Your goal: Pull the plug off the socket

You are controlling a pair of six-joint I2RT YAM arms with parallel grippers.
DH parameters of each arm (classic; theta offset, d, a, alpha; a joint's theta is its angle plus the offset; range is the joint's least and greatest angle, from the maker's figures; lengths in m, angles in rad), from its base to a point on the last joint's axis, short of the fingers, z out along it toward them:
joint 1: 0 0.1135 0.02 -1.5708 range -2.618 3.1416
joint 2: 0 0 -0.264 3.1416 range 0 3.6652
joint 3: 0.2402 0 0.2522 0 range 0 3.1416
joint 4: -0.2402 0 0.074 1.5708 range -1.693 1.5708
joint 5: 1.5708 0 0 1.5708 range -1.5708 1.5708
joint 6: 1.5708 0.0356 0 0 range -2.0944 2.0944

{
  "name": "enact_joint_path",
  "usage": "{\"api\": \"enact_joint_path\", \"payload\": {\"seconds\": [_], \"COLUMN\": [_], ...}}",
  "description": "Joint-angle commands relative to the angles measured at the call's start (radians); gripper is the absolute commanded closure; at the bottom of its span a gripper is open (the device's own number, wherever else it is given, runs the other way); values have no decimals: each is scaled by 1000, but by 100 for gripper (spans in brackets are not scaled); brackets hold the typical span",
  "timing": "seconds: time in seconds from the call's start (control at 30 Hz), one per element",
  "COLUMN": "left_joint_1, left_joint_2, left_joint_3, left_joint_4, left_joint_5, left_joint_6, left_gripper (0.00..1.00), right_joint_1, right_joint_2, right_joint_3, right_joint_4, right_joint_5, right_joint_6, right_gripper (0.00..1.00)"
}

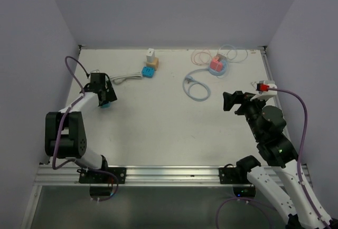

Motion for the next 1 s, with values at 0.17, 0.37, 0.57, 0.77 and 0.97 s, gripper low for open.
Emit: {"api": "enact_joint_path", "payload": {"seconds": [0.17,0.37,0.57,0.77,0.97], "left_joint_1": [9,9,9,-15,-127], "left_joint_2": [149,204,250,246,236], "left_joint_3": [80,51,28,23,23], "left_joint_4": [110,175,223,209,195], "left_joint_5": [17,-19,7,69,18], "left_joint_6": [106,162,212,228,216], "left_gripper": [15,20,21,29,31], "right_joint_1": [7,12,12,12,12], "right_joint_2": [-42,-48,-52,-58,-55], "right_joint_3": [23,23,23,19,20], "right_joint_4": [18,19,18,24,25], "right_joint_5": [-29,-37,-40,-42,-48], "right_joint_6": [1,3,1,3,3], "right_gripper": [1,1,1,1,1]}}
